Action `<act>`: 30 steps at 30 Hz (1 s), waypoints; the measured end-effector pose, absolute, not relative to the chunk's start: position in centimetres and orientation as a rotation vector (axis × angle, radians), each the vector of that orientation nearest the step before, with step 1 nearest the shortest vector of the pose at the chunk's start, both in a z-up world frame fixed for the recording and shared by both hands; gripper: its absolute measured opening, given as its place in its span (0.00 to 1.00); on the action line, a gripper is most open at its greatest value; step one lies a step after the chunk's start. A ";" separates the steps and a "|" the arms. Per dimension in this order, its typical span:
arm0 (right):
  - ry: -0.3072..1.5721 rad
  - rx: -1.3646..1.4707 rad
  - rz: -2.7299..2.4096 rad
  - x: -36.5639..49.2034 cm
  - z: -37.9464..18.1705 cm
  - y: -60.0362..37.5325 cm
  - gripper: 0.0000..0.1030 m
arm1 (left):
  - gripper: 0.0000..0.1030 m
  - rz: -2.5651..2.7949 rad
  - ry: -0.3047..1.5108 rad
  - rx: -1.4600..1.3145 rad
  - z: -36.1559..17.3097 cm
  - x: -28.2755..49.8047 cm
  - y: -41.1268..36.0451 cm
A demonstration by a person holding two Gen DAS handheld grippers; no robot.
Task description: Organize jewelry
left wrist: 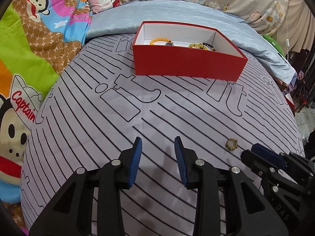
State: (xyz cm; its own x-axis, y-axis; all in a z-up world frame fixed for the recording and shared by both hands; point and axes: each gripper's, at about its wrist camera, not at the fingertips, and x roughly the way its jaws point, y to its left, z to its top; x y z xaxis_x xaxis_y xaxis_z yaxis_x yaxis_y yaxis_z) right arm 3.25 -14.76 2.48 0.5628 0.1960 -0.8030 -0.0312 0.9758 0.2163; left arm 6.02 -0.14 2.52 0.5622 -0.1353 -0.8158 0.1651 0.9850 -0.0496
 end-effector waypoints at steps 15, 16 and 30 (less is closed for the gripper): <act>0.976 0.185 0.113 4.9 1.0 -14.4 0.22 | 0.35 -0.180 0.976 0.042 1.8 4.9 0.3; 0.978 0.183 0.117 5.0 0.9 -14.3 0.22 | 0.35 -0.182 0.976 0.042 1.8 4.9 0.3; 0.961 0.182 0.075 3.8 1.6 -15.8 0.00 | 0.35 -0.212 0.979 0.051 1.9 3.9 -0.1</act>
State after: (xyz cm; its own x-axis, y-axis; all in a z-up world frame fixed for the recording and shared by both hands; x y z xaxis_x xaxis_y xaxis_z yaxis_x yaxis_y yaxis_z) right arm 3.82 -15.81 1.57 0.5718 0.1445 -0.8075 0.0166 0.9821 0.1875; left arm 3.87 -0.14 1.89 0.5388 -0.1551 -0.8280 0.2012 0.9782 -0.0522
